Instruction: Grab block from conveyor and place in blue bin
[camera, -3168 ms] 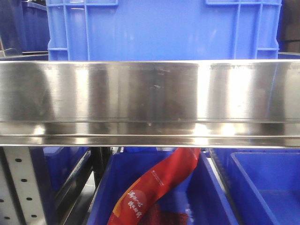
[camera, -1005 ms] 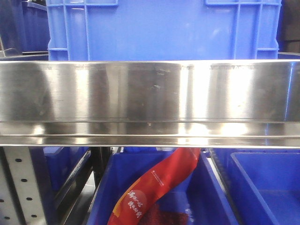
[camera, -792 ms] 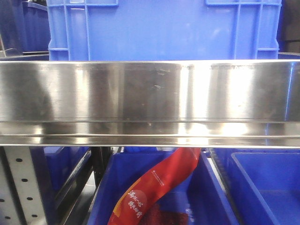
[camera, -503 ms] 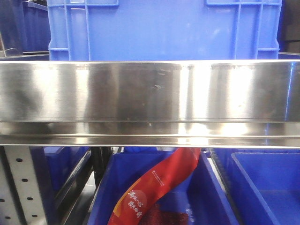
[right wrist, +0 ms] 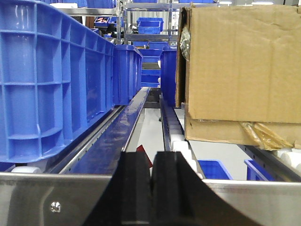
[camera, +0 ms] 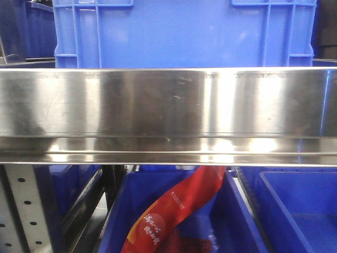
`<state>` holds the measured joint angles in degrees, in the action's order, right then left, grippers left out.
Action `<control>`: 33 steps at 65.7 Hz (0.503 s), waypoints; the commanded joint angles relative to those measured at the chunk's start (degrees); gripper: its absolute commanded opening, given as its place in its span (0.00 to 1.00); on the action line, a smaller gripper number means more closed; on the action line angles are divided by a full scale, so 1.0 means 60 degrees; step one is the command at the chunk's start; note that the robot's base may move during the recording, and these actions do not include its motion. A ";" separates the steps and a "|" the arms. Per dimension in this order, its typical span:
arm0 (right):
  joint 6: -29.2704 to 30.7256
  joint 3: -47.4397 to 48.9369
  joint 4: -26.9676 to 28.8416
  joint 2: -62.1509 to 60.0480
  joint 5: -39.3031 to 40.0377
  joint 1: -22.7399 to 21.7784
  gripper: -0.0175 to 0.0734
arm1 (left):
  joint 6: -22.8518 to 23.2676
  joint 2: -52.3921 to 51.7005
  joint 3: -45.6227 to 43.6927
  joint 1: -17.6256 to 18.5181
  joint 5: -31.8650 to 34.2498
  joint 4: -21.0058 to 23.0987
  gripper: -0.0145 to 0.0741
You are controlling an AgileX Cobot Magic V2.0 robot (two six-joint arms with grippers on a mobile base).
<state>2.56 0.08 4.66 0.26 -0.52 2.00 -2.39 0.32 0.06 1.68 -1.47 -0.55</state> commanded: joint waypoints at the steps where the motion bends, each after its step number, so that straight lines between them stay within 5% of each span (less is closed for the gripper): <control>1: -0.0004 -0.0014 -0.0040 -0.0043 0.0161 -0.0028 0.01 | 0.0061 -0.0053 -0.0010 0.0002 0.0185 -0.0015 0.04; 33: -0.0004 -0.0014 -0.0040 -0.0043 0.0161 -0.0028 0.01 | 0.0061 -0.0053 -0.0010 0.0002 0.0185 -0.0015 0.04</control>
<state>2.56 0.08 4.66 0.26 -0.52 2.00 -2.39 0.32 0.06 1.68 -1.47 -0.55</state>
